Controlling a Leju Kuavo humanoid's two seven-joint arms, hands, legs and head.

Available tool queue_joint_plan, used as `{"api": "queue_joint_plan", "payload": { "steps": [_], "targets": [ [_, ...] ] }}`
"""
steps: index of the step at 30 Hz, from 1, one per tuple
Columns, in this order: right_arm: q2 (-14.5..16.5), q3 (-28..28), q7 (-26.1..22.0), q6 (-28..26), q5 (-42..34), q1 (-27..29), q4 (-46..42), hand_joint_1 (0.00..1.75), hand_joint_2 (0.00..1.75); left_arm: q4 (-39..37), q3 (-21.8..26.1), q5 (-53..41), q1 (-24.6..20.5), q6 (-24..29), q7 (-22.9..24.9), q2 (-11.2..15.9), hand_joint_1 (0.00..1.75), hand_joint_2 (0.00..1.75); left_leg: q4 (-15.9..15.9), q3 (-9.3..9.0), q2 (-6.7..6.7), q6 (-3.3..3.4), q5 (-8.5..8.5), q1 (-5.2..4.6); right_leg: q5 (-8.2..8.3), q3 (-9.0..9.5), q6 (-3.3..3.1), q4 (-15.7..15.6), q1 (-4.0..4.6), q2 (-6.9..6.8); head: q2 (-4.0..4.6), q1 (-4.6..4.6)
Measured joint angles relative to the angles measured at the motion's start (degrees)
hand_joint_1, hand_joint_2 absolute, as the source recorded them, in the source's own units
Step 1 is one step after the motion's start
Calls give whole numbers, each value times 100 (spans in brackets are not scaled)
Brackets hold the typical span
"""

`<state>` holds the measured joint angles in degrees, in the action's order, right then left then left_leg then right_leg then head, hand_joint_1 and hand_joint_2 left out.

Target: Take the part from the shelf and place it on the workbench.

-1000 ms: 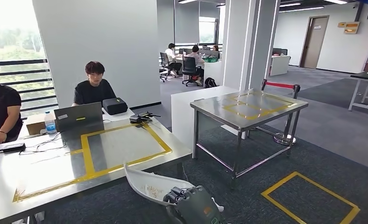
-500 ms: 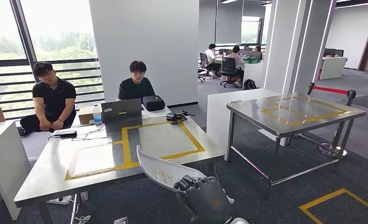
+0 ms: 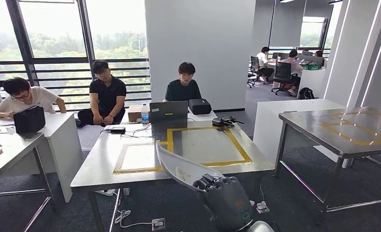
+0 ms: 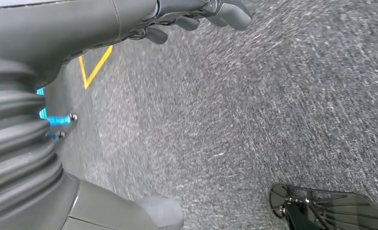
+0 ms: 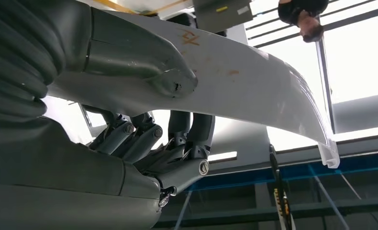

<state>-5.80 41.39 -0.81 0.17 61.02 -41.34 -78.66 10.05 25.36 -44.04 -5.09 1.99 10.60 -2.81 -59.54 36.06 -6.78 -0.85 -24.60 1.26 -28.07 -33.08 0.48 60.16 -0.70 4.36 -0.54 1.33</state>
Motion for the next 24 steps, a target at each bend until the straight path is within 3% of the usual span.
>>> {"api": "queue_joint_plan", "payload": {
  "steps": [1,3,5,7,9,10,11,13,15,19,21,24],
  "targets": [
    [-1,-22,-4,8,0,-1,-4,175,175,1,4,0,1,0,2,-2,0,175,13,22,-70,-48,23,8,-21,17,-11,-49,10,25,0,-2],
    [-1,-51,-20,25,-3,-19,-11,175,175,-3,19,1,17,0,10,-2,0,175,48,58,-164,-135,63,32,13,29,-70,-86,18,-115,-1,-2],
    [-1,-65,-61,24,-21,-62,-23,175,175,-7,32,1,25,-3,14,-11,0,175,-118,167,106,-187,-45,7,58,57,-159,-147,2,-265,-1,-14],
    [-10,-82,-113,-17,-74,-87,-32,175,175,-7,34,1,0,-9,14,-22,0,175,-747,459,512,-215,-392,-17,75,64,-215,-176,14,-404,-1,-29],
    [-26,-101,-177,-116,-197,-75,-33,175,175,-7,34,1,-15,-13,25,-25,0,175,-1422,744,632,-241,-666,-9,71,57,-229,-171,33,-527,-1,-31],
    [-31,-112,-200,-176,-268,-66,-34,175,175,-7,34,-1,-12,-13,34,-25,0,175,-1506,754,642,-247,-655,-7,70,55,-230,-166,35,-575,-1,-31],
    [-33,-130,-211,-237,-323,-62,-37,175,175,-7,36,-1,-7,-13,42,-25,0,175,-1367,650,648,-248,-543,-7,67,55,-226,-159,36,-613,-1,-32],
    [-34,-184,-195,-319,-374,-74,-57,175,175,-6,38,-7,-5,-13,51,-22,0,175,-627,215,689,-224,-239,-12,49,51,-202,-130,39,-667,-1,-33],
    [-39,-225,-180,-360,-398,-97,-93,175,175,-6,38,-15,-8,-13,63,-21,0,175,-78,-91,729,-146,-126,-36,24,30,-154,-95,63,-692,-1,-31],
    [-50,-241,-83,-341,-440,-158,-136,175,175,-6,39,-25,9,-13,76,-23,0,175,47,-156,712,29,-139,-40,-14,9,-27,-71,74,-675,-1,-21],
    [-70,-246,-40,-317,-458,-213,-138,175,175,-5,42,-38,3,-14,67,-25,0,175,85,-186,701,100,-129,-14,-215,-171,35,308,55,-573,-1,-13],
    [-125,-248,1,-297,-476,-225,-137,175,175,-5,48,-85,-9,-25,62,-22,0,175,84,-194,669,141,-150,-12,-614,-777,94,1417,24,-472,-1,-3]
  ]
}}
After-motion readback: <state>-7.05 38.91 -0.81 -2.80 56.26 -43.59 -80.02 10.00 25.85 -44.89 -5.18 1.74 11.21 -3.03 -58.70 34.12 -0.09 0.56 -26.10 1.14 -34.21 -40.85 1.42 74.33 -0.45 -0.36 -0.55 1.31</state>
